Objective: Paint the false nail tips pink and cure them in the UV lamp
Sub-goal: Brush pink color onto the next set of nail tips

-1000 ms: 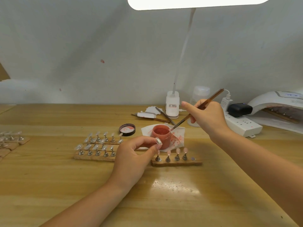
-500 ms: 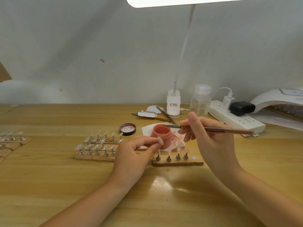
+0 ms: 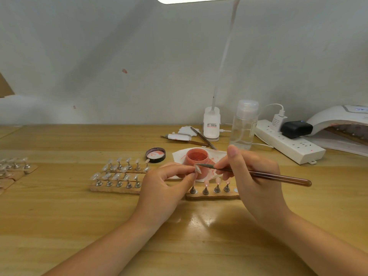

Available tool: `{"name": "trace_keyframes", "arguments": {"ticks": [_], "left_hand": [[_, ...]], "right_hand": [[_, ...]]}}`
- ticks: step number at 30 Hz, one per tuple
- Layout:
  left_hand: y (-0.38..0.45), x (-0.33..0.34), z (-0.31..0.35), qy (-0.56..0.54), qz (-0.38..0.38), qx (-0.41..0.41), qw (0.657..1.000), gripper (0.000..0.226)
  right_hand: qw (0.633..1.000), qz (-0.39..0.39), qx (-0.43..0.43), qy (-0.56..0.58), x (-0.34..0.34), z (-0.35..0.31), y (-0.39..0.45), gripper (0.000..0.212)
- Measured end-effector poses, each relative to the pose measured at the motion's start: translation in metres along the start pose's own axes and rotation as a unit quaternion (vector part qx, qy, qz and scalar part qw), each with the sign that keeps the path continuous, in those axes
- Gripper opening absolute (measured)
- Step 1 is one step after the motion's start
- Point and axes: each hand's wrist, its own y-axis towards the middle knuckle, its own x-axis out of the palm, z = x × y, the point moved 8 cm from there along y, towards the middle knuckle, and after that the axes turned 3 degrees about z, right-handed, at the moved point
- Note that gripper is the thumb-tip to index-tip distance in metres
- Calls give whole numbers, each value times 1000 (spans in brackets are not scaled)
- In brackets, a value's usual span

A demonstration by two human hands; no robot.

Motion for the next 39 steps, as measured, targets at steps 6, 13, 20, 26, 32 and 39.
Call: {"name": "trace_keyframes", "arguments": {"ticks": [6, 13, 20, 26, 32, 39], "left_hand": [[-1, -1, -2, -2, 2, -10, 1000, 22], [0, -1, -3, 2, 8, -13, 1000, 25], [0, -1, -3, 6, 10, -15, 1000, 26], [0, -1, -5, 7, 8, -16, 1000, 25], [1, -1, -5, 11, 11, -16, 1000, 24], [0, -1, -4, 4, 10, -18, 1000, 26]], "right_hand": [[999, -19, -39, -26, 3, -5, -1, 28], [998, -22, -46, -34, 3, -3, -2, 30], [998, -25, -45, -35, 3, -4, -2, 29], [998, -24, -42, -33, 4, -4, -2, 29], [999, -17, -22, -17, 4, 0, -2, 30], [1000, 2, 7, 30, -2, 2, -3, 36]]}}
